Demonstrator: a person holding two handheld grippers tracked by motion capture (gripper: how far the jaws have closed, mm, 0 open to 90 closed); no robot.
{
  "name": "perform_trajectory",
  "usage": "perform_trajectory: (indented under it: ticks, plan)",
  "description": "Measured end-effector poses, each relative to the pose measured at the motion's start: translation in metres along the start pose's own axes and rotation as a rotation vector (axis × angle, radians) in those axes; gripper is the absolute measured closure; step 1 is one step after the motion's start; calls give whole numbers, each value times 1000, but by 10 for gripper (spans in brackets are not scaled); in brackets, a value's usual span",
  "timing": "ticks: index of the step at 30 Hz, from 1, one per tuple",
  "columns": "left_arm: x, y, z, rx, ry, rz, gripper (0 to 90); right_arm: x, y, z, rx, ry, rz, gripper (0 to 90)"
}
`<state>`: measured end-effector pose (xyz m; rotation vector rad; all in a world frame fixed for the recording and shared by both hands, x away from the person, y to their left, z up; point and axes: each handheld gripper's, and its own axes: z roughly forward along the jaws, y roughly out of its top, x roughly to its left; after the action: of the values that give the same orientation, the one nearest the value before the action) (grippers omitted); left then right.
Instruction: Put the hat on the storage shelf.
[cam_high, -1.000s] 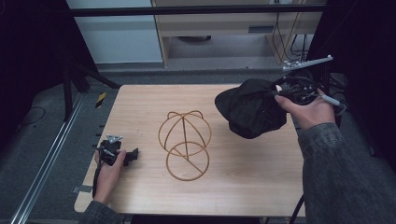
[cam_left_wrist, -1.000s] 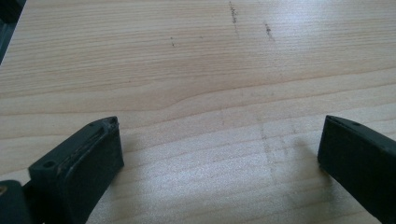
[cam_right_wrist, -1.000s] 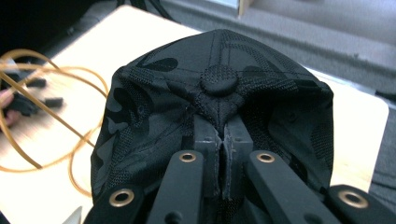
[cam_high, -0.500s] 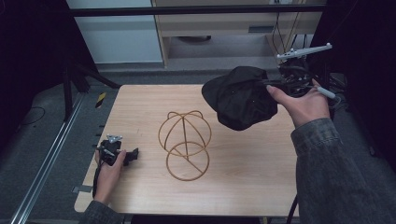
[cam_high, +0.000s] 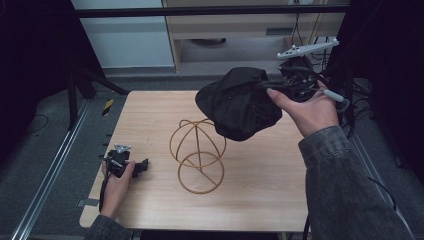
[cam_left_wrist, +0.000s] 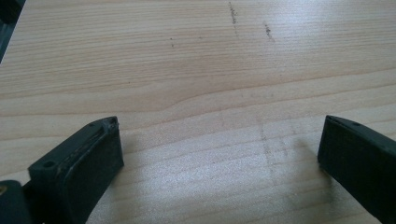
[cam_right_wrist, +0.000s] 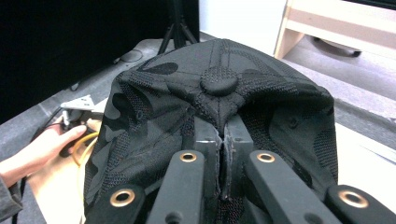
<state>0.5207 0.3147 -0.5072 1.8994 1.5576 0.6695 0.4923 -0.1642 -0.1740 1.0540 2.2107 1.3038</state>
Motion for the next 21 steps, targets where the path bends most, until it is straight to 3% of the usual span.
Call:
perform_trajectory:
  ticks: [8, 21]
  plan:
    - [0, 0, 0, 0, -1, 1, 0, 22, 12, 9, -7, 49, -37, 871]
    - [0, 0, 0, 0, -1, 0, 0, 47, 14, 24, 5, 116, -73, 871]
